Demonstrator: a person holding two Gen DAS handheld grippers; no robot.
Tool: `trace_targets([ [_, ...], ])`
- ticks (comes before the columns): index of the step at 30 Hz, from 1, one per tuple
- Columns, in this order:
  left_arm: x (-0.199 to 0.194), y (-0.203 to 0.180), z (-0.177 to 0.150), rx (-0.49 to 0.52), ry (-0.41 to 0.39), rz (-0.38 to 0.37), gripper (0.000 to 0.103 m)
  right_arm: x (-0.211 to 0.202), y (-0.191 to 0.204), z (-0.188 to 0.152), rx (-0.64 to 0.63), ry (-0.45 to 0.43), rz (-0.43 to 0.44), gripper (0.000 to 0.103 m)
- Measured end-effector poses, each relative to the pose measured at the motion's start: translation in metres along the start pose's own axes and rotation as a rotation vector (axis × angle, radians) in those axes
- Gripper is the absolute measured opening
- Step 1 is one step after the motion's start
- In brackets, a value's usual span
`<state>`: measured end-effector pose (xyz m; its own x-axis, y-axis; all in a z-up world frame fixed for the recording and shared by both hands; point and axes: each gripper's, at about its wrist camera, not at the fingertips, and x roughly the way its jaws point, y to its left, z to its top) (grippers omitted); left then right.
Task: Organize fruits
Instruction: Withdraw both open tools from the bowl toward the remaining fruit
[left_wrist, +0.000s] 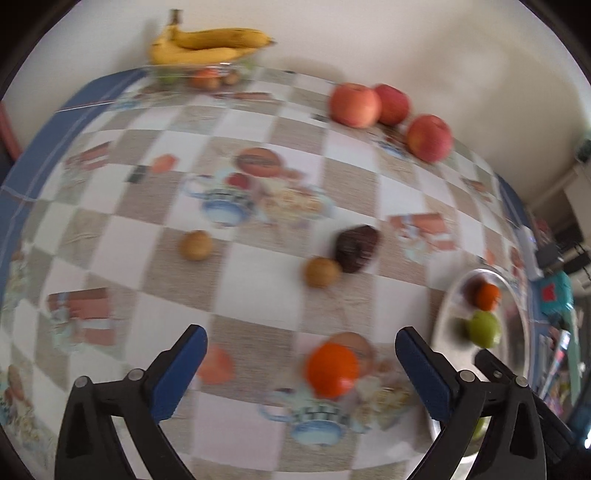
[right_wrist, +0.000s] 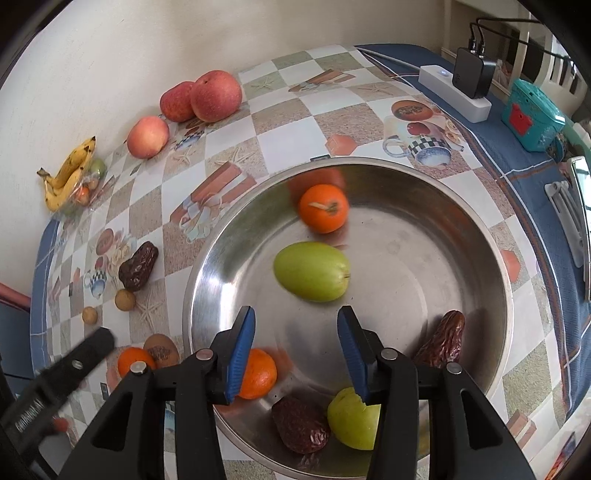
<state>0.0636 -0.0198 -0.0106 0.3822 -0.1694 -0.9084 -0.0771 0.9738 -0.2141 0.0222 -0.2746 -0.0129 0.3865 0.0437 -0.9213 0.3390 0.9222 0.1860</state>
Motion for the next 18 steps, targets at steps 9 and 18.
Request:
trace_targets([
  [9, 0.012, 0.041, -0.01, -0.074, 0.062, 0.115, 0.103, 0.0, 0.014, -0.011, -0.068, -0.009, -0.069, 0.088],
  [18, 0.006, 0.062, -0.022, -0.127, 0.076, 0.12, 0.103, -0.003, 0.026, -0.022, -0.126, 0.0, -0.106, 0.101],
])
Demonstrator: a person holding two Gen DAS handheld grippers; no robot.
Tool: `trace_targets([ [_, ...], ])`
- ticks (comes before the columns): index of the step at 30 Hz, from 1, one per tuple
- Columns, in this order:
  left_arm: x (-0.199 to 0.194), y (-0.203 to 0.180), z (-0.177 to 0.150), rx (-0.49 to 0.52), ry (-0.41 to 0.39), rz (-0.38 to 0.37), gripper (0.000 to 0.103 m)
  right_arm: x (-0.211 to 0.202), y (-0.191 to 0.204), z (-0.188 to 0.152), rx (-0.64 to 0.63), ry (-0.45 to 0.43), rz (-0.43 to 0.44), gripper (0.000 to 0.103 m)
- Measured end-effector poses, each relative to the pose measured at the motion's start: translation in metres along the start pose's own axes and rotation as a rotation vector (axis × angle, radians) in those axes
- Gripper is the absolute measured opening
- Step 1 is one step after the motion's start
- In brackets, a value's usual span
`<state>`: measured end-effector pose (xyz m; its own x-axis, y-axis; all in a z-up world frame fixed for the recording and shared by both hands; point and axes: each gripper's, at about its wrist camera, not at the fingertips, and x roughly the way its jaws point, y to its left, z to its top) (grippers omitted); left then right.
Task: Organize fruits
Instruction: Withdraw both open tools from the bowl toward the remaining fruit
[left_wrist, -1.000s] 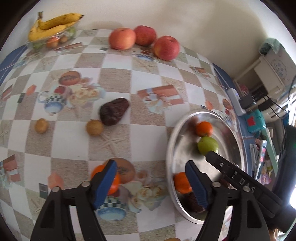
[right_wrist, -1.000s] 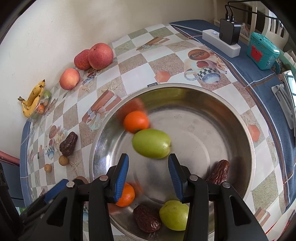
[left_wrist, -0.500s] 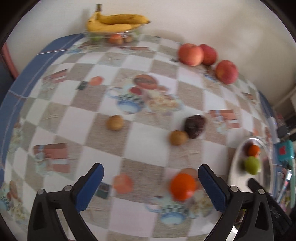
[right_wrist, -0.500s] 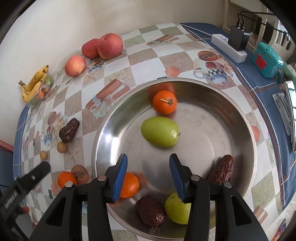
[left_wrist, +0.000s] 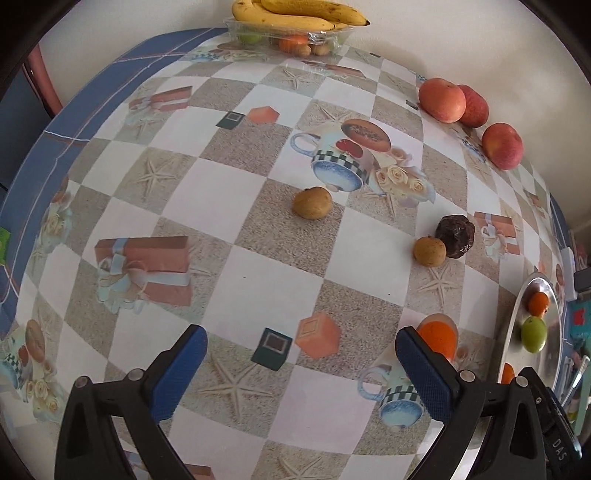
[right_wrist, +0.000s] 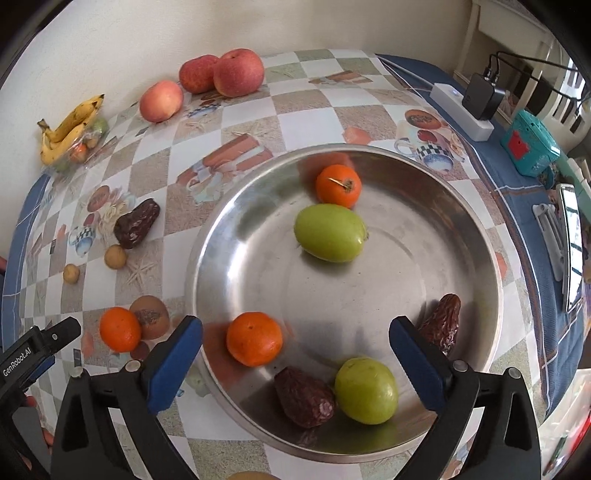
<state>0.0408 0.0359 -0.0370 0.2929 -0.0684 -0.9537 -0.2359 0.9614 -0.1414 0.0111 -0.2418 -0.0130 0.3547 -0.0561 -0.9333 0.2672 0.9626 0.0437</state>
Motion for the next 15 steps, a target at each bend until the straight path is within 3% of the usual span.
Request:
trace_targets([
  [15, 0.002, 0.005, 0.016, -0.03, -0.008, 0.028, 0.103, -0.004, 0.073, -0.007, -0.176, -0.033, 0.054, 0.101],
])
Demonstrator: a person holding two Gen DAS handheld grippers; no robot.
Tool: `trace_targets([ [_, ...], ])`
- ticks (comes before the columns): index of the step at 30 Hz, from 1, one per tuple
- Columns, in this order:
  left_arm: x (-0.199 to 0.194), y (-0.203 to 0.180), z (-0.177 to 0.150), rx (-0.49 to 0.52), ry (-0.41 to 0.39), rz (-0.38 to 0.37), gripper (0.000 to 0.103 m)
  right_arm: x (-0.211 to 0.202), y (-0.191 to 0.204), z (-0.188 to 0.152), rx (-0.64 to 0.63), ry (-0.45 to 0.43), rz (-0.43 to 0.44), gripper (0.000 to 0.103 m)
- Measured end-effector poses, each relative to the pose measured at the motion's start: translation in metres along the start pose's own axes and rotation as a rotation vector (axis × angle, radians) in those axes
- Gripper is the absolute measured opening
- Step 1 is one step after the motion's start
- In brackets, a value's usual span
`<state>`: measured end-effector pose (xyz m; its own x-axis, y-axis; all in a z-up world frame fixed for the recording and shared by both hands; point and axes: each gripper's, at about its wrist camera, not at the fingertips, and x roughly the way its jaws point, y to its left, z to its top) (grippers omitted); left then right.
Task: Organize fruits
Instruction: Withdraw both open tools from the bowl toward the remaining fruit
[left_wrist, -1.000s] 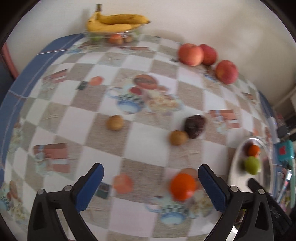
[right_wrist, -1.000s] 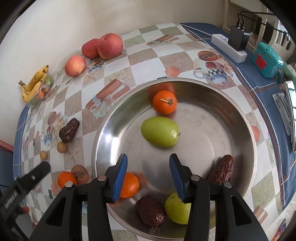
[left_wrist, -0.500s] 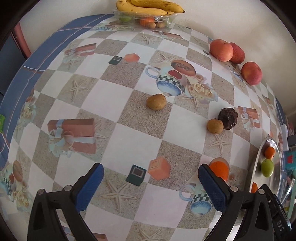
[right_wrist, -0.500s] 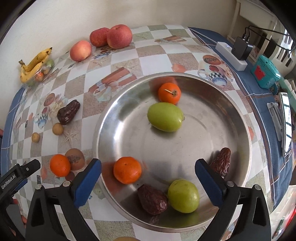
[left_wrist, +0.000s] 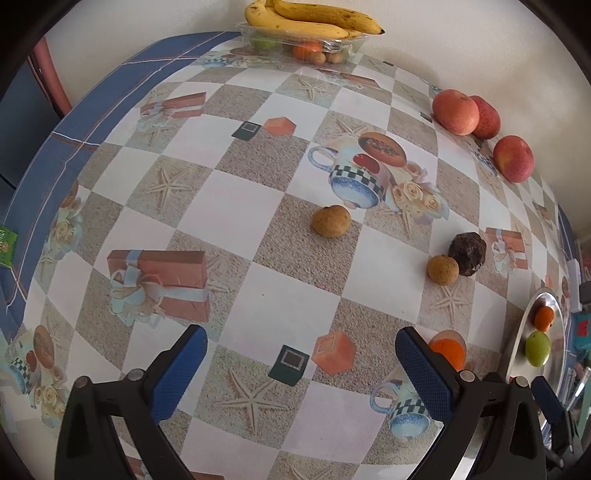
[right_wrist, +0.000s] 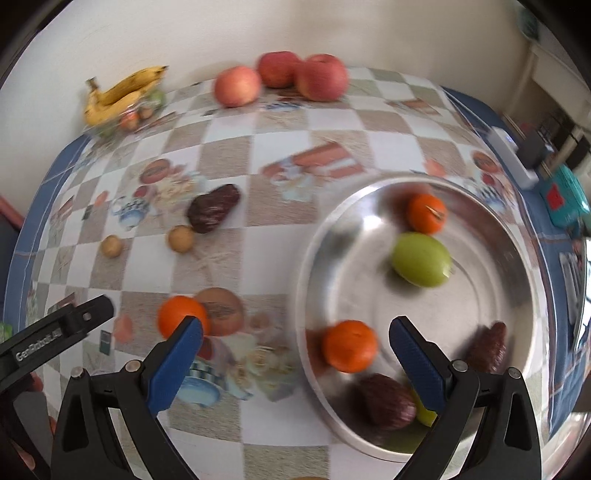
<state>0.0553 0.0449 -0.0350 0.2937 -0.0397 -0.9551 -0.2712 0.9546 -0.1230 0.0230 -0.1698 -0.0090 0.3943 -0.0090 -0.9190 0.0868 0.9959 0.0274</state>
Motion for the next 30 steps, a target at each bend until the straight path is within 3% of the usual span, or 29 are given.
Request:
trace_targets([
  [12, 0.007, 0.028, 0.002, -0.1, 0.034, 0.033, 0.103, 0.017, 0.051, 0.002, -0.098, 0.028, 0.032, 0.101],
  [18, 0.027, 0.037, -0.001, -0.143, 0.104, 0.051, 0.103, 0.028, 0.059, 0.001, -0.11, 0.062, 0.044, 0.101],
  [30, 0.033, 0.041, 0.004, -0.095, 0.091, 0.137, 0.103, 0.055, 0.074, 0.002, -0.158, 0.123, 0.033, 0.101],
])
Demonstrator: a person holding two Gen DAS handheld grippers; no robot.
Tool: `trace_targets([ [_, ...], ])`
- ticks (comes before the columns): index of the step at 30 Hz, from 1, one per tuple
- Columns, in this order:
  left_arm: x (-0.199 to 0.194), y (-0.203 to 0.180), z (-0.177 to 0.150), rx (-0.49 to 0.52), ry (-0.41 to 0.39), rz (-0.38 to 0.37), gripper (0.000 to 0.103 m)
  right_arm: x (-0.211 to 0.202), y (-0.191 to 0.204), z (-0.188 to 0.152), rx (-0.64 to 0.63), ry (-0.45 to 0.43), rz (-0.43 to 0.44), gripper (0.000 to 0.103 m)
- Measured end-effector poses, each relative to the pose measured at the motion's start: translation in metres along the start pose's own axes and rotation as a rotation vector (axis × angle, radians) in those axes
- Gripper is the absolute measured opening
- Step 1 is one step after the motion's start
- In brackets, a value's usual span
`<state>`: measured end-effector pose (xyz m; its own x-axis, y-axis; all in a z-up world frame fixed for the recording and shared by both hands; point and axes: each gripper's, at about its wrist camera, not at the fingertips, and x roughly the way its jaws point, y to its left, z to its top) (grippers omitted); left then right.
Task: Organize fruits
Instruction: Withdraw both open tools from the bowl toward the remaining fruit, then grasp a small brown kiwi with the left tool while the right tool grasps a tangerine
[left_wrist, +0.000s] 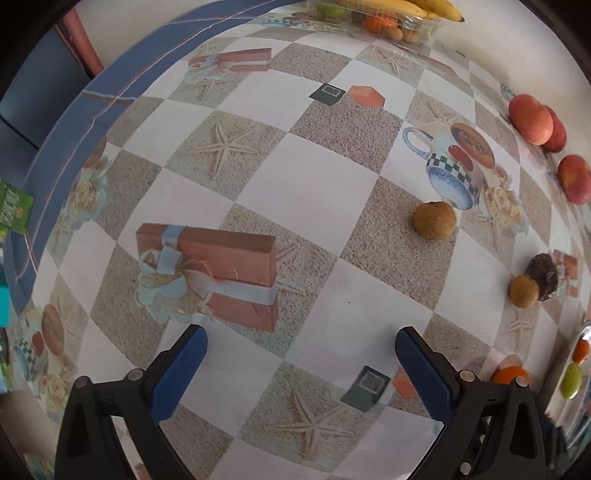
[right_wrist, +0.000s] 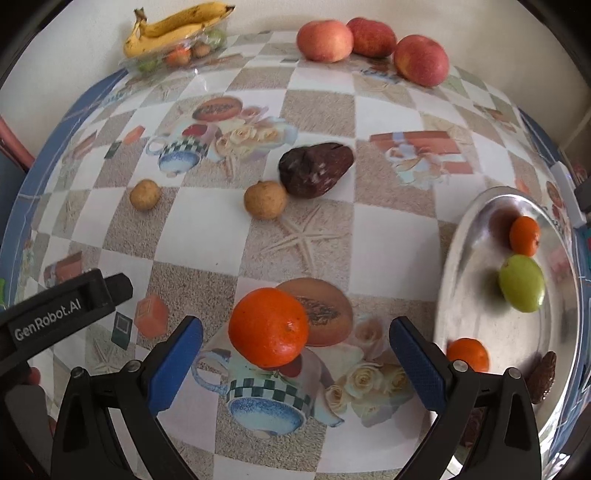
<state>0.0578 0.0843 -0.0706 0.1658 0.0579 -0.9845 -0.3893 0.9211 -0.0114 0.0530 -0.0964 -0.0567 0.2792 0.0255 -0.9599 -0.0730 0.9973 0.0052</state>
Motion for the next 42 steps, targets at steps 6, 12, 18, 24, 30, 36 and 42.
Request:
trace_targets([
  [6, 0.005, -0.004, 0.015, 0.043, -0.01, -0.005, 0.103, 0.013, 0.003, 0.003, 0.004, 0.019, -0.01, 0.103],
  [12, 0.005, -0.004, 0.018, 0.067, -0.005, -0.012, 0.103, 0.014, 0.002, 0.002, 0.023, -0.01, -0.01, 0.103],
  [18, 0.005, -0.003, 0.012, 0.045, -0.028, -0.008, 0.103, 0.008, 0.002, -0.015, 0.033, -0.083, -0.017, 0.103],
  [24, 0.003, -0.003, 0.01, 0.041, -0.018, -0.007, 0.103, 0.004, 0.001, -0.013, 0.021, -0.012, -0.001, 0.102],
  [30, 0.003, -0.003, 0.011, 0.041, -0.012, -0.011, 0.103, -0.013, -0.001, -0.011, 0.026, -0.045, 0.078, 0.069],
  [36, 0.003, -0.004, 0.012, 0.051, 0.0, -0.014, 0.103, -0.023, -0.004, -0.013, 0.025, -0.058, 0.108, 0.048],
  [42, -0.001, -0.003, 0.015, 0.034, -0.005, -0.078, 0.103, -0.026, -0.006, -0.011, 0.026, -0.059, 0.113, 0.041],
])
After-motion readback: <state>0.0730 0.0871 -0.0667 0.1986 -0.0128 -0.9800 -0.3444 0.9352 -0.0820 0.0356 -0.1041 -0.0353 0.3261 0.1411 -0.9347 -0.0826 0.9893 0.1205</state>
